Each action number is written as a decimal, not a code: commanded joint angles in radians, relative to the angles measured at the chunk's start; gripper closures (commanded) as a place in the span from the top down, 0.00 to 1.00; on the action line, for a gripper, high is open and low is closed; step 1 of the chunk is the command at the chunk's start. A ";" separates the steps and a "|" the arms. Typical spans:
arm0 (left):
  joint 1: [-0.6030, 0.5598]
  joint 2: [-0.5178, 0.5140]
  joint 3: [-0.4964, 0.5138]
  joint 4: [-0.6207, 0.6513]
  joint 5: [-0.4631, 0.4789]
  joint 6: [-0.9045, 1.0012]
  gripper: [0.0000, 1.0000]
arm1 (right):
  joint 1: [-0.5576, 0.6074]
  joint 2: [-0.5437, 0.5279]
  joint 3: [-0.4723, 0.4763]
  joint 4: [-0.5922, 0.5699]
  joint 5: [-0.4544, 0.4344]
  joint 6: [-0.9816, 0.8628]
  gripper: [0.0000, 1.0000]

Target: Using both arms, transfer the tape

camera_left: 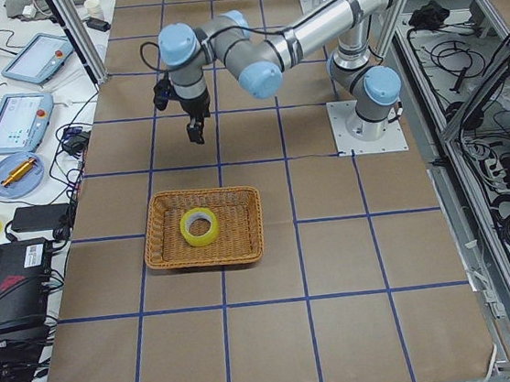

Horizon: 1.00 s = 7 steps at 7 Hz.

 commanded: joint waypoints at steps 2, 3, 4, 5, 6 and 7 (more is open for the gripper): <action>-0.339 0.099 -0.012 -0.028 0.016 -0.474 1.00 | 0.001 0.001 0.005 0.102 -0.003 0.001 1.00; -0.382 0.114 -0.016 -0.028 0.033 -0.565 1.00 | 0.004 0.004 0.015 0.120 0.011 0.000 1.00; -0.423 0.135 -0.024 -0.026 0.033 -0.639 1.00 | 0.003 0.005 0.009 0.116 0.005 0.000 1.00; -0.442 0.142 -0.030 -0.028 0.033 -0.638 1.00 | 0.003 0.001 0.011 0.123 -0.004 -0.002 1.00; -0.442 0.143 -0.041 -0.026 0.030 -0.634 1.00 | 0.001 0.001 0.017 0.125 -0.007 -0.002 1.00; -0.444 0.145 -0.044 -0.025 0.030 -0.621 1.00 | 0.003 0.005 0.020 0.125 -0.004 0.000 1.00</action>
